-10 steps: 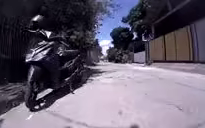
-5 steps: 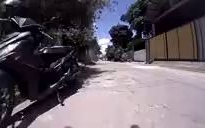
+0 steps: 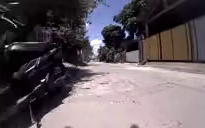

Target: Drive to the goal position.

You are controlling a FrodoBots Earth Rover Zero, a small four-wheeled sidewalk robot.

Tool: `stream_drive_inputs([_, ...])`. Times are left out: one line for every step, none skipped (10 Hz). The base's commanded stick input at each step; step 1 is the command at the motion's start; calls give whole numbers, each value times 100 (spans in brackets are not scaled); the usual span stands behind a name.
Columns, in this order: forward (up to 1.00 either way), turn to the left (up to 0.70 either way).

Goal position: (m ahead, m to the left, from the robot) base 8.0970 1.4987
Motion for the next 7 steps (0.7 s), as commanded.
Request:
stream_drive_inputs([100,0])
stream_drive_inputs([100,0])
stream_drive_inputs([100,0])
stream_drive_inputs([100,0])
stream_drive_inputs([100,0])
stream_drive_inputs([100,0])
stream_drive_inputs([100,0])
